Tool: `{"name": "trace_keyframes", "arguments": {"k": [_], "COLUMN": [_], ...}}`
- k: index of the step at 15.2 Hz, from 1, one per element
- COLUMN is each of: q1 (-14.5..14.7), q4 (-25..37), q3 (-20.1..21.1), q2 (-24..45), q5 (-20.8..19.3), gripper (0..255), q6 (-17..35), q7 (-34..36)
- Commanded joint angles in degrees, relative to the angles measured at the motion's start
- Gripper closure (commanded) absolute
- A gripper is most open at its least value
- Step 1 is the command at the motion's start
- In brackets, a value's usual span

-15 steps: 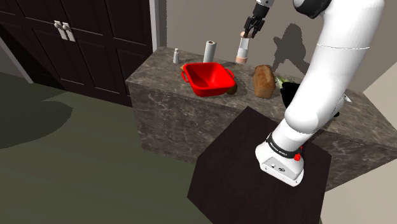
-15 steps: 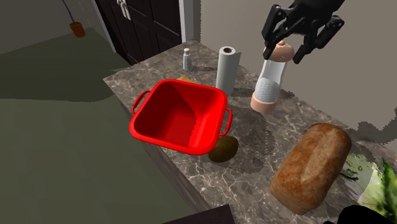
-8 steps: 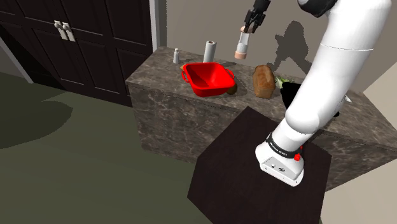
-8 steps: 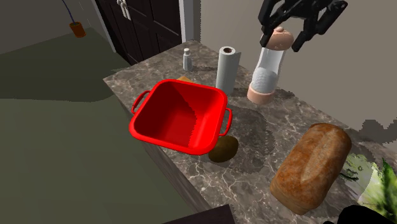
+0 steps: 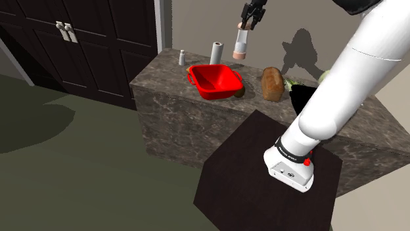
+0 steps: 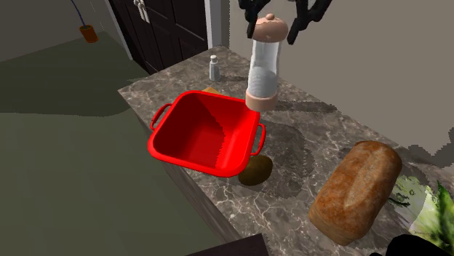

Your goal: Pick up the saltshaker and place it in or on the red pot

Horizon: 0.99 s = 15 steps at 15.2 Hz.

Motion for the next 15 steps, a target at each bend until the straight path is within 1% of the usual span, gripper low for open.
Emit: {"name": "trace_keyframes", "arguments": {"k": [1, 5, 10, 15], "q1": [1.6, 4.5, 7.7, 7.7], "q4": [-1.1, -2.6, -2.9, -7.1], "q3": [1.2, 4.1, 7.7, 7.8], "q2": [-1.8, -5.1, -7.4, -7.7], "q5": [-1.0, -2.5, -3.4, -3.4], "gripper": [255, 255, 255, 255], "q6": [0.1, -0.2, -1.0, 2.9], "q7": [3.1, 9.3, 16.4, 16.0]}}
